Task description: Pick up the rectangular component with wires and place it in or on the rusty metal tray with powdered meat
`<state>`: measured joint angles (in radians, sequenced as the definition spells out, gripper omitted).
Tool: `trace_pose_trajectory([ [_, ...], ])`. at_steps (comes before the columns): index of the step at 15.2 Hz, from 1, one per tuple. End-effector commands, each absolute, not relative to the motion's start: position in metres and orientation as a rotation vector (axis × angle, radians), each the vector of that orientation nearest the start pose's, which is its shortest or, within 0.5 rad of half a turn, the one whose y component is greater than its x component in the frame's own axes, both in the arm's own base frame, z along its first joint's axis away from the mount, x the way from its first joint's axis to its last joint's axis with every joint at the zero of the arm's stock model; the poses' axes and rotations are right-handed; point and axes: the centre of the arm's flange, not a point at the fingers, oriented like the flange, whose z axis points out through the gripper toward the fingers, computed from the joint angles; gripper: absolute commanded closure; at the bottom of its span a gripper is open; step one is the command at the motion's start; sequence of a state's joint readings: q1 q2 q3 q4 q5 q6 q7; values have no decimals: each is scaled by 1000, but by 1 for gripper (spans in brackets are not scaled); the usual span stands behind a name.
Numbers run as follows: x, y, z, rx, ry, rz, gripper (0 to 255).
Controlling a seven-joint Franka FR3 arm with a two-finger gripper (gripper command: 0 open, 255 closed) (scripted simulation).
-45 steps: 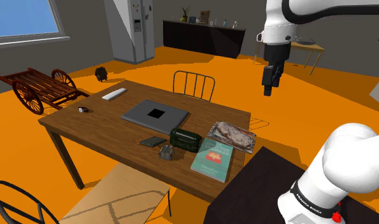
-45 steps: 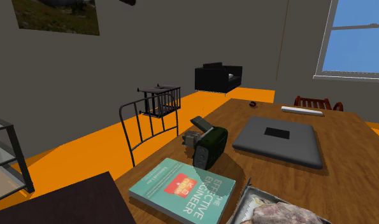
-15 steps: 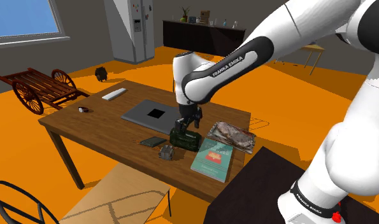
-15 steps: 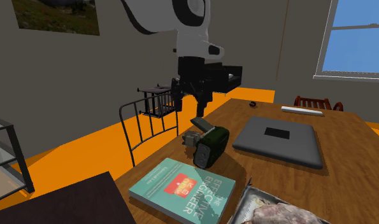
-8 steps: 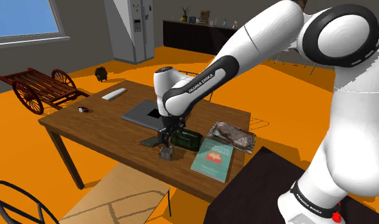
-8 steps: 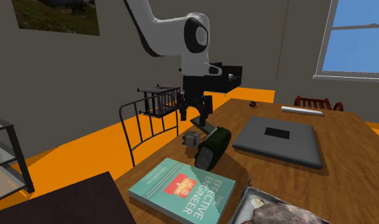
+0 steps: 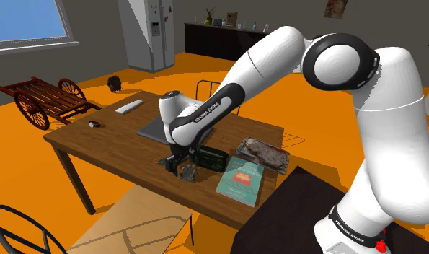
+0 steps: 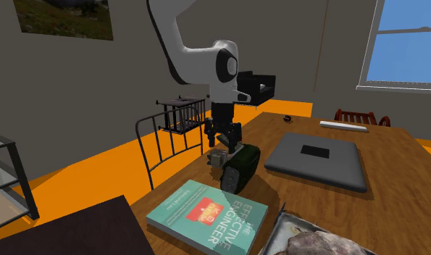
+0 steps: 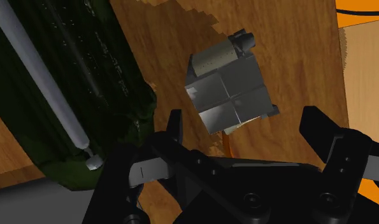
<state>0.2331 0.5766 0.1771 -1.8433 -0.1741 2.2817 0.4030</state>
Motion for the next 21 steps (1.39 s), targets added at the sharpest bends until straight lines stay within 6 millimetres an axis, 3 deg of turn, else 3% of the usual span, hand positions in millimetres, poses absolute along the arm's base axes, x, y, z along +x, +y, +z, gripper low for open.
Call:
trace_pose_trajectory([
  [1, 583, 242, 195, -3206, -172, 166, 0],
  [5, 581, 241, 176, -3206, -172, 166, 0],
  [12, 581, 241, 176, -3206, -172, 166, 0],
  [13, 581, 241, 176, -3206, -172, 166, 255],
  [21, 581, 241, 176, -3206, -172, 166, 255],
])
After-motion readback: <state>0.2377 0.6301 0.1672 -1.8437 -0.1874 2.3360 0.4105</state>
